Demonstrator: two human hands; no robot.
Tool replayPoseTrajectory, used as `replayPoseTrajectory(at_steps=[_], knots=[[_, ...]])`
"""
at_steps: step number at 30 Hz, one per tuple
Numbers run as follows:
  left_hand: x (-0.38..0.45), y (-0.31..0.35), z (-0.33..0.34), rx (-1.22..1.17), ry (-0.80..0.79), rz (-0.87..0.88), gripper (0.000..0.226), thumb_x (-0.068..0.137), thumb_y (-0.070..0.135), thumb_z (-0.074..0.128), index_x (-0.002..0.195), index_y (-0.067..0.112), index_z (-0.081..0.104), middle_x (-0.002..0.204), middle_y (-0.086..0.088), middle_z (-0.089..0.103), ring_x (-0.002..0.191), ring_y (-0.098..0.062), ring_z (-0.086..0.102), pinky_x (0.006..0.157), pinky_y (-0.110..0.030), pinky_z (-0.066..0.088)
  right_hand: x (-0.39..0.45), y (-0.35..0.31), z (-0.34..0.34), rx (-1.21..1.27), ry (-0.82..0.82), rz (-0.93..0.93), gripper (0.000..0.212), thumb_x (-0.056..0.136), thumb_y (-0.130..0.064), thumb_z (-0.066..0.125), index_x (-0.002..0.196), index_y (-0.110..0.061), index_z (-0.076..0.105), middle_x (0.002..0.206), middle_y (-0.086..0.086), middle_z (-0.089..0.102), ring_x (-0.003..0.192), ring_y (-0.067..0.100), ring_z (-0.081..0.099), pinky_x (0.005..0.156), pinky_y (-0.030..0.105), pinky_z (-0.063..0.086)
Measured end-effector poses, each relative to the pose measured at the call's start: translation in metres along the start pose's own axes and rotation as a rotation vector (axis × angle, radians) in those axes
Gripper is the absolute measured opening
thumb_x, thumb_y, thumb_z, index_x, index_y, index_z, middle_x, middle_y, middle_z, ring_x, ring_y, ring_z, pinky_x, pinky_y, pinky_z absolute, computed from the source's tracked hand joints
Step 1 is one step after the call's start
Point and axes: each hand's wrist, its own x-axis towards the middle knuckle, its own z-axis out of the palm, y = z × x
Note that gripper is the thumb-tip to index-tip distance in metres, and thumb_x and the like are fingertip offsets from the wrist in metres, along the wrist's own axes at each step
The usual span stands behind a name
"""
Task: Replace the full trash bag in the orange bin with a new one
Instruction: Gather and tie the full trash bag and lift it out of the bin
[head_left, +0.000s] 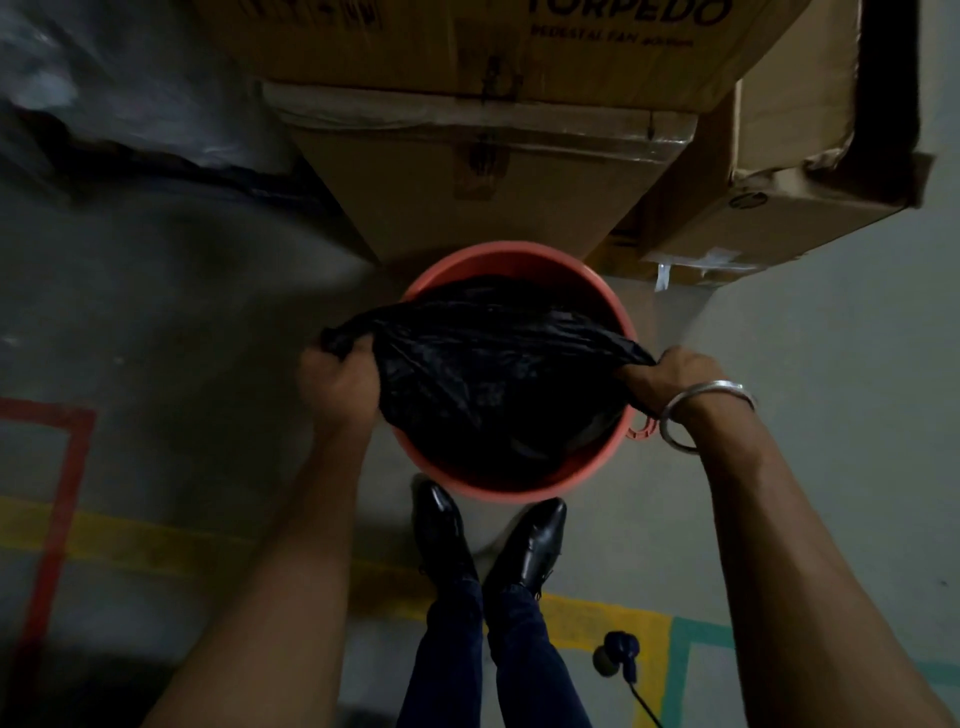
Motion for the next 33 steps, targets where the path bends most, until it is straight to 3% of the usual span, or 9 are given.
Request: replayPoseTrajectory(at_steps=[3,7,15,18,21,25,27,29,33], knots=[[0.001,0.013,0.006,-0.413,0.0,-0.276,0.047,0.09,0.012,0.063,0.134,-0.002,0.051,0.11,-0.007,0.056,0.099,-0.02,0.056,0.056,-0.012,0.042,-0.006,-0.007,-0.005,0.261,-0.19,0.007,0.036,0.086,-0.041,0.055,0.088,-0.007,0.065,0.073,0.013,0.063,0.052,0.021,0.059,0.048,0.023,0.04],[0.004,0.019,0.011,-0.622,-0.011,-0.487,0.048,0.09,0.011,0.063,0.135,0.006,0.046,0.125,-0.014,0.058,0.107,-0.029,0.063,0.088,-0.037,0.055,-0.011,-0.007,0.0,0.777,-0.615,0.121,0.035,0.085,-0.04,0.05,0.066,-0.011,0.057,0.04,0.0,0.043,0.028,0.011,0.028,0.033,0.013,0.021],[-0.04,0.002,0.037,0.001,-0.478,0.156,0.043,0.08,0.037,0.052,0.116,0.018,0.065,0.119,-0.008,0.066,0.113,-0.027,0.059,0.101,-0.036,0.045,-0.012,-0.019,0.029,1.854,-1.231,-0.207,0.041,0.078,-0.034,0.039,0.089,-0.012,0.071,0.081,0.001,0.075,0.037,0.005,0.016,0.038,0.014,0.005],[-0.051,-0.014,0.044,0.391,-0.659,0.378,0.047,0.079,0.041,0.052,0.117,0.018,0.067,0.124,-0.012,0.062,0.117,-0.031,0.058,0.099,-0.032,0.042,-0.018,-0.036,0.036,2.043,-1.079,-0.333,0.051,0.086,-0.031,0.032,0.13,-0.015,0.052,0.139,0.003,0.054,0.039,0.005,0.017,0.039,0.015,0.009],[-0.054,-0.02,0.048,0.503,-0.789,0.431,0.038,0.078,0.036,0.057,0.113,0.024,0.068,0.12,-0.006,0.066,0.114,-0.028,0.061,0.094,-0.031,0.045,-0.016,-0.053,0.038,1.998,-0.996,-0.28,0.054,0.086,-0.02,0.035,0.14,-0.021,0.036,0.147,0.007,0.045,0.04,0.005,0.018,0.039,0.016,0.016],[-0.051,0.0,0.046,0.083,-0.733,0.245,0.026,0.075,0.023,0.053,0.095,0.036,0.065,0.099,0.009,0.071,0.099,-0.015,0.065,0.081,-0.018,0.047,-0.014,-0.074,0.049,1.577,-0.87,-0.146,0.059,0.078,-0.002,0.028,0.13,-0.018,0.048,0.122,-0.001,0.064,0.031,0.004,0.021,0.04,0.013,0.011],[-0.049,0.014,0.044,-0.108,-0.697,0.2,0.03,0.074,0.017,0.048,0.079,0.043,0.062,0.087,0.015,0.07,0.09,-0.005,0.066,0.076,-0.012,0.048,-0.021,-0.082,0.057,1.544,-0.873,-0.148,0.059,0.067,0.001,0.03,0.115,-0.018,0.06,0.082,-0.003,0.069,0.029,0.004,0.02,0.039,0.012,0.01],[-0.05,0.023,0.043,-0.143,-0.712,0.217,0.033,0.073,0.014,0.042,0.074,0.041,0.06,0.091,0.009,0.072,0.093,-0.009,0.067,0.086,-0.024,0.051,-0.026,-0.087,0.064,1.571,-0.892,-0.125,0.05,0.06,0.001,0.033,0.083,-0.019,0.072,0.047,-0.003,0.05,0.027,0.004,0.02,0.035,0.012,0.012],[-0.049,0.034,0.04,0.059,-0.796,0.381,0.03,0.072,0.01,0.041,0.079,0.036,0.053,0.094,0.008,0.062,0.089,-0.003,0.057,0.08,-0.022,0.042,-0.027,-0.097,0.075,1.549,-0.77,-0.033,0.013,0.053,0.007,0.034,0.051,-0.005,0.037,0.033,-0.004,0.023,0.025,0.006,0.019,0.031,0.014,0.013]])
